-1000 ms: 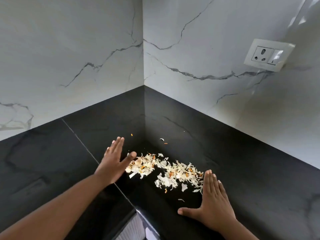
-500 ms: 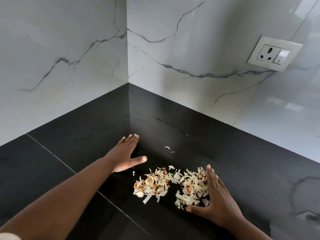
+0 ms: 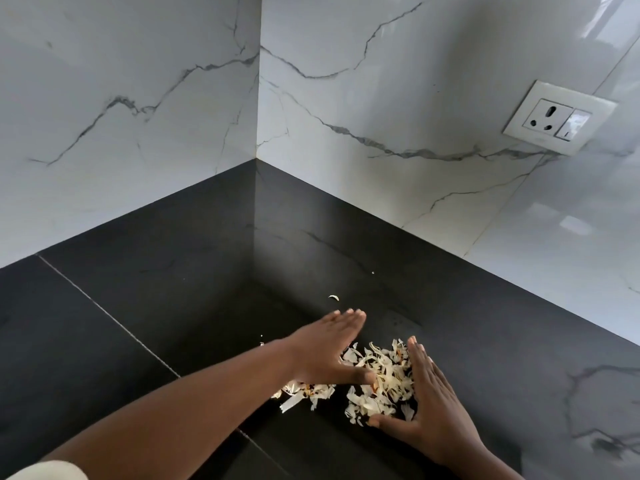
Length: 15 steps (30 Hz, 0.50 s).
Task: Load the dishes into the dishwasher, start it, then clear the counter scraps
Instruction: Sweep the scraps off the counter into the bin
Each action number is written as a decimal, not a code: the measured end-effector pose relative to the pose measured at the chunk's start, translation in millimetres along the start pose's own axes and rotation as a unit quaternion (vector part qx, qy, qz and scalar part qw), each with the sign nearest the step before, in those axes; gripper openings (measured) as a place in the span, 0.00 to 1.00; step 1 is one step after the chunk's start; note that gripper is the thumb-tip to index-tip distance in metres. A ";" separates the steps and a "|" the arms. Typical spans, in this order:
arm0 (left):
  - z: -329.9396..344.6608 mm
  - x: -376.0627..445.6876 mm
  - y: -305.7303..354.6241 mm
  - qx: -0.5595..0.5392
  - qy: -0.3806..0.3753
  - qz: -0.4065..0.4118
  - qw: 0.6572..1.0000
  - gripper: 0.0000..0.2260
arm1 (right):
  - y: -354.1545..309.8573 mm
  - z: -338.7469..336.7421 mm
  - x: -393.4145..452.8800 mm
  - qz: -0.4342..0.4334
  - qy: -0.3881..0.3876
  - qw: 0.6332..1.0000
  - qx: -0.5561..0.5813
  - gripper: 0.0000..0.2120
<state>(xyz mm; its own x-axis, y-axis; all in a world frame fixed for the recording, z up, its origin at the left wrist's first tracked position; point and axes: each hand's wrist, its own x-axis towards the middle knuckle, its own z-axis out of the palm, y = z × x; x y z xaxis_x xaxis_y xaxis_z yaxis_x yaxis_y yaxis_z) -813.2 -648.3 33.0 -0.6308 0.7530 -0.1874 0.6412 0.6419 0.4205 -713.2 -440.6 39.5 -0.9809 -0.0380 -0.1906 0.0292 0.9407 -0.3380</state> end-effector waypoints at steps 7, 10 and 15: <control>-9.0 -11.2 19.9 -0.099 0.049 0.001 0.994 0.46 | 1.8 0.4 -0.7 -0.003 0.003 1.000 0.003 0.63; -25.6 -20.7 -6.8 -0.130 0.078 -0.083 0.985 0.41 | 1.3 -1.0 -1.3 -0.005 -0.001 1.000 -0.003 0.63; -36.0 -1.4 -49.7 -0.037 0.038 -0.167 0.985 0.47 | 0.7 -1.1 -0.2 -0.005 -0.008 1.000 -0.007 0.65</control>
<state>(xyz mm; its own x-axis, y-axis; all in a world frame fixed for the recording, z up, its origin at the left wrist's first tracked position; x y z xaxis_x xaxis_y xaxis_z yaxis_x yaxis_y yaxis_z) -859.9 -686.5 44.3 -0.8335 0.4873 -0.2604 0.3611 0.8372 0.4107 -713.3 -439.5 40.4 -0.9778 -0.0526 -0.2030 0.0173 0.9446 -0.3279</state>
